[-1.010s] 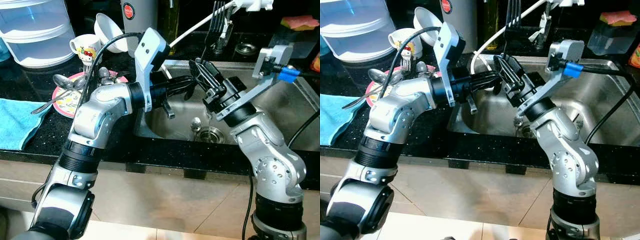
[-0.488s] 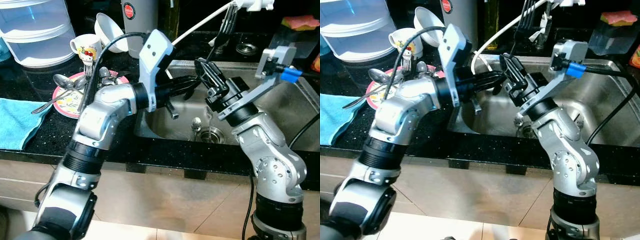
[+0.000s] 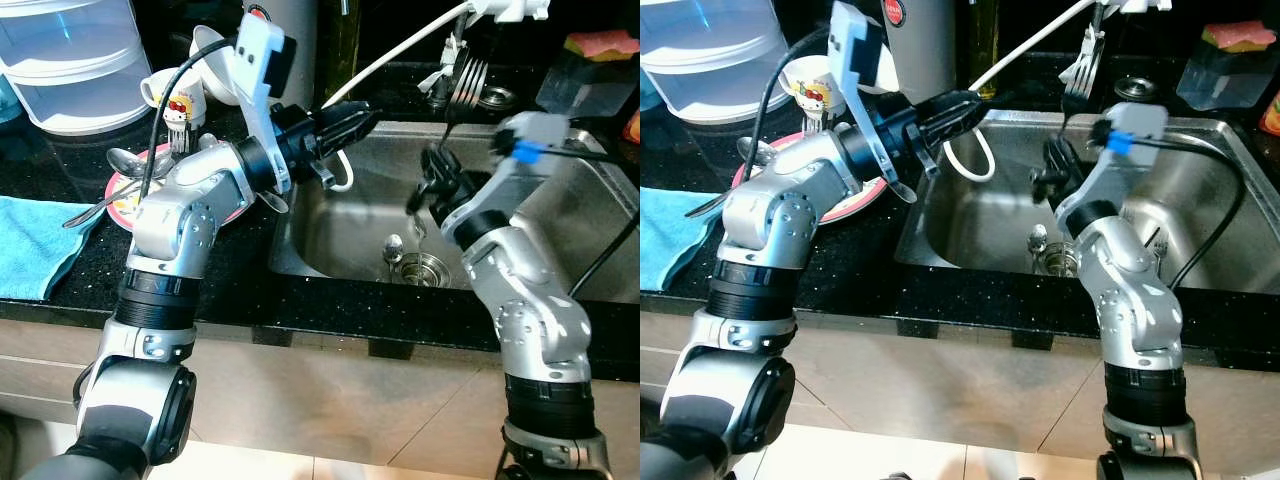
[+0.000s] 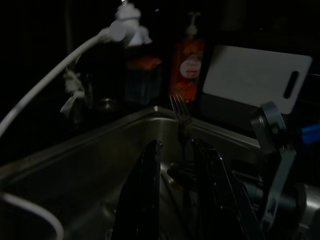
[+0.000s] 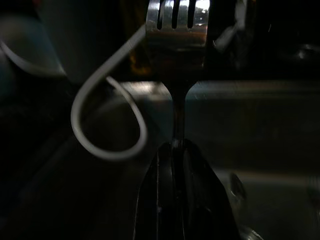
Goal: Kitchen organization
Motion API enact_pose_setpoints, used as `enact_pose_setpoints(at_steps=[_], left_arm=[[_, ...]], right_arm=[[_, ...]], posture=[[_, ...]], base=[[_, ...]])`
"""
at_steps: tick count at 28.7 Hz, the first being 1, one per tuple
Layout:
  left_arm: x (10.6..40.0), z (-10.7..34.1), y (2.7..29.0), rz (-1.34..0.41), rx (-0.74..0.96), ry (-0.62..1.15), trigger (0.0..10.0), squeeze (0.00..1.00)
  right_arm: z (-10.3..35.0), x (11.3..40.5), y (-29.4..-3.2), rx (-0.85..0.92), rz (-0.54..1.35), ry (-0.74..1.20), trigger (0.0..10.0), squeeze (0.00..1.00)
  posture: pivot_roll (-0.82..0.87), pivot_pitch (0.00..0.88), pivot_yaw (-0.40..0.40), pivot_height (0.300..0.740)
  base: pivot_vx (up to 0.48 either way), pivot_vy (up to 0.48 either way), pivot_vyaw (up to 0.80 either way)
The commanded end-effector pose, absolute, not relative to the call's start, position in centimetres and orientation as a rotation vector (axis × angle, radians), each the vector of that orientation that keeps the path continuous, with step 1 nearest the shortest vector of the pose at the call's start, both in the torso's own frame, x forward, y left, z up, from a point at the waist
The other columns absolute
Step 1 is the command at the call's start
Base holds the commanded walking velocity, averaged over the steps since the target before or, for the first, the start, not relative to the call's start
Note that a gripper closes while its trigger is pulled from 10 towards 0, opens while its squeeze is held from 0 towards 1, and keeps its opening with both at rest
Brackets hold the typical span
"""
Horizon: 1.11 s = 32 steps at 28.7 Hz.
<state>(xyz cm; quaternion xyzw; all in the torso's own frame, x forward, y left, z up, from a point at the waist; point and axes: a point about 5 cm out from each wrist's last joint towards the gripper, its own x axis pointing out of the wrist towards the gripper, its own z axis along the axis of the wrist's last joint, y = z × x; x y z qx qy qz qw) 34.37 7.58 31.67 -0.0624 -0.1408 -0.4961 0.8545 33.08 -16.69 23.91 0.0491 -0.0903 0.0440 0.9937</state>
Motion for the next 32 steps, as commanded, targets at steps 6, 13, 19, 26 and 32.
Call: enact_pose_setpoints(at_steps=[6,13,19,26,32], left_arm=[[36.4,30.7,7.6,-0.813,-0.138,-0.222,10.0,0.00],[38.6,29.7,9.1,-0.465,-0.078,-0.158,10.0,0.00],[38.8,30.5,9.6,-0.308,0.121,-0.182,10.0,0.00],[39.6,29.5,11.1,-0.073,0.137,-0.010,10.0,0.00],[39.2,29.0,11.7,0.048,-0.017,0.044,10.0,0.00]], right_arm=[[23.6,33.0,-16.4,0.056,0.059,-0.223,10.0,1.00],[27.2,31.9,-16.6,0.064,0.035,-0.431,10.0,0.00],[28.3,31.5,-16.4,0.084,0.034,-0.484,10.0,0.00],[28.6,31.5,-16.2,0.092,0.039,-0.509,10.0,0.00],[28.2,31.5,-16.3,0.092,0.033,-0.497,10.0,0.00]], posture=[[0.03,0.081,0.061,0.740],[0.02,0.068,0.067,0.740],[0.03,0.069,0.070,0.740],[0.03,0.077,0.072,0.740],[0.04,0.085,0.073,0.740]], base=[[0.000,0.000,0.00],[0.000,0.000,0.00],[0.000,0.000,0.00],[0.000,0.000,0.00],[0.000,0.000,0.00]])
